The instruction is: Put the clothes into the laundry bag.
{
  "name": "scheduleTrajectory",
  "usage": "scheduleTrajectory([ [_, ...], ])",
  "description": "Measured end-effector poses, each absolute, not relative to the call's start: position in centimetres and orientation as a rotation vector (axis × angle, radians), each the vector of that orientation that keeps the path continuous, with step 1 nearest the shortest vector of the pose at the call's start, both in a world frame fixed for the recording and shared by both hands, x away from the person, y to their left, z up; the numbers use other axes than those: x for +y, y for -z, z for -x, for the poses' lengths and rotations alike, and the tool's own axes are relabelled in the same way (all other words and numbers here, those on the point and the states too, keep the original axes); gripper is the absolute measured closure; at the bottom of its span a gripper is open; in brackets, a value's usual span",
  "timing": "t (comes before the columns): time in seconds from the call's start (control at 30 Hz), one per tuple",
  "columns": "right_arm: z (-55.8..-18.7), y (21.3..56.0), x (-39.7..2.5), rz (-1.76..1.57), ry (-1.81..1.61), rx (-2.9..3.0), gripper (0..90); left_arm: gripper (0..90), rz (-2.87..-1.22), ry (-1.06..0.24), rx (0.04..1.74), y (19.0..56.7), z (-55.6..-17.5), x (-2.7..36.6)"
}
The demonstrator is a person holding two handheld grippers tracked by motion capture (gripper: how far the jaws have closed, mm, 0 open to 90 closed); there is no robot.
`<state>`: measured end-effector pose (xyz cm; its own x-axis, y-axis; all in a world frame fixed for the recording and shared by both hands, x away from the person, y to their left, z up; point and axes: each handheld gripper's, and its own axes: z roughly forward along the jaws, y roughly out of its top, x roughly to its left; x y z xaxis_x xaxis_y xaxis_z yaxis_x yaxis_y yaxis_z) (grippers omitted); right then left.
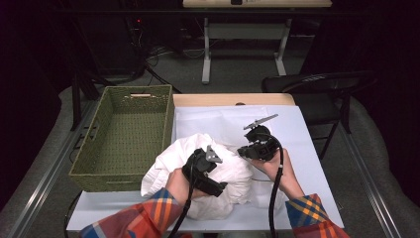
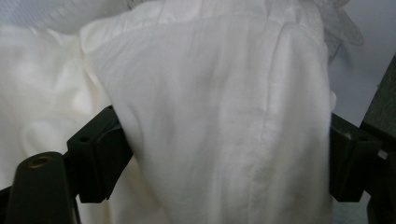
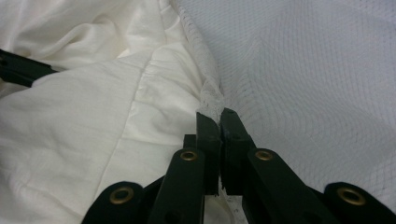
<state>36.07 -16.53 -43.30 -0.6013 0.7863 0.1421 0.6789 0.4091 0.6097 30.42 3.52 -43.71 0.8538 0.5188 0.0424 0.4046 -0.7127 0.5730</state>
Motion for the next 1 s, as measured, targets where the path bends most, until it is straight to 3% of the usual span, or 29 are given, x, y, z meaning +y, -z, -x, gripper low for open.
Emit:
scheduleTrajectory([
  [0.13, -36.2, 43.5, -16.5, -1.306, -0.967, 2.503, 88.0, 10.1, -2.618, -0.238, 0.561, 43.5, -32.1, 3.4],
  [0.33, -36.3, 43.8, -16.6, -1.316, -0.958, 2.519, 87.8, 9.8, -2.755, 0.027, 0.464, 46.6, -34.7, 3.1],
  [0.43, -36.3, 43.9, -16.7, -1.302, -0.965, 2.53, 87.8, 25.3, -2.721, 0.137, 0.409, 48.2, -35.0, 3.4],
  [0.53, -36.2, 43.9, -16.8, -1.289, -0.961, 2.531, 88.0, 47.8, -2.681, 0.127, 0.382, 49.0, -34.6, 3.8],
  [0.63, -36.1, 43.7, -16.8, -1.291, -0.955, 2.519, 88.1, 61.4, -2.628, 0.093, 0.406, 48.9, -34.1, 4.2],
  [0.77, -36.1, 43.3, -17.1, -1.293, -0.959, 2.484, 88.3, 67.6, -2.511, 0.077, 0.51, 48.4, -33.4, 5.0],
  [1.0, -35.3, 41.1, -17.6, -1.265, -1.038, 2.423, 88.5, 68.6, -2.281, 0.063, 0.75, 46.7, -31.3, 4.5],
])
